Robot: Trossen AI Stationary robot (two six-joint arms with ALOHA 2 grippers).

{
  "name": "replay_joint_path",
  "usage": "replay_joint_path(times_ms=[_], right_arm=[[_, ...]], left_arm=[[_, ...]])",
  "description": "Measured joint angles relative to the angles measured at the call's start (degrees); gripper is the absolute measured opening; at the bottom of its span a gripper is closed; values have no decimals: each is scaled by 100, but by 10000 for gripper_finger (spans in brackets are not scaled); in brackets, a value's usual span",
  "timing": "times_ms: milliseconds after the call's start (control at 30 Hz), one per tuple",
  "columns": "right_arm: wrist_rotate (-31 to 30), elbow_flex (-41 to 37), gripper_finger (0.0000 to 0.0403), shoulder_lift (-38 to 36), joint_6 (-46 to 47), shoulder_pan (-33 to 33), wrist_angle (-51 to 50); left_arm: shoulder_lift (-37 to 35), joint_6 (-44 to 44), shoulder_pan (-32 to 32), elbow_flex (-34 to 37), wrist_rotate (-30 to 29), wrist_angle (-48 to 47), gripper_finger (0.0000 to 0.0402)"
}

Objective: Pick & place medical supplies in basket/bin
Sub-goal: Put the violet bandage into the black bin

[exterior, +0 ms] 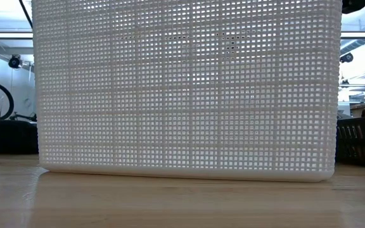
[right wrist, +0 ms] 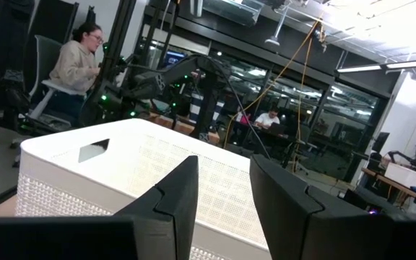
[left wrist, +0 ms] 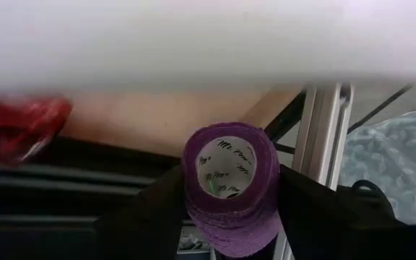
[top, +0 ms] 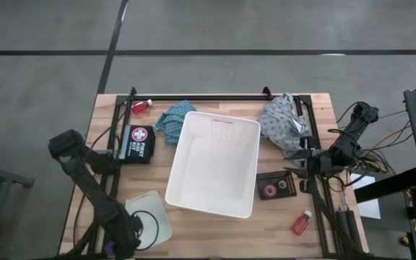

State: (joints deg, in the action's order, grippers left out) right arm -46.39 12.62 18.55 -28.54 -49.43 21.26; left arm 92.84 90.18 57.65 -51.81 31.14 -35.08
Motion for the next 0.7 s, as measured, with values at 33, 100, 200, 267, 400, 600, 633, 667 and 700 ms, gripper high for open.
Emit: replay_joint_path(times_ms=[33, 100, 200, 267, 400, 600, 633, 667, 700], right_arm=[[0, 0, 122, 0, -2, 0, 2], [-2, 0, 125, 0, -2, 0, 0], [0, 0, 128, 0, 0, 0, 0], [-2, 0, 130, 0, -2, 0, 0], [-1, 1, 127, 0, -2, -2, 0], [-1, 0, 119, 0, -1, -2, 0], [-2, 2, 118, 0, -2, -3, 0], [0, 0, 118, 0, -2, -7, 0], [-2, 0, 117, 0, -2, -7, 0]], left_arm=[[-39, 17, -4, -30, 0, -86, 198], [-150, 73, -9, -81, -2, -253, 198], [-384, 257, -36, -83, -34, -372, 198], [-568, 311, -64, -82, -195, -496, 198], [-1014, 354, -141, -79, -620, -506, 198], [-1888, 927, -239, -79, -1759, -470, 199], [-2032, 992, -240, -79, -2036, -424, 199], [-2170, 1028, -240, -79, -2326, -351, 199], [-2300, 1040, -240, -79, -2616, -259, 199]])
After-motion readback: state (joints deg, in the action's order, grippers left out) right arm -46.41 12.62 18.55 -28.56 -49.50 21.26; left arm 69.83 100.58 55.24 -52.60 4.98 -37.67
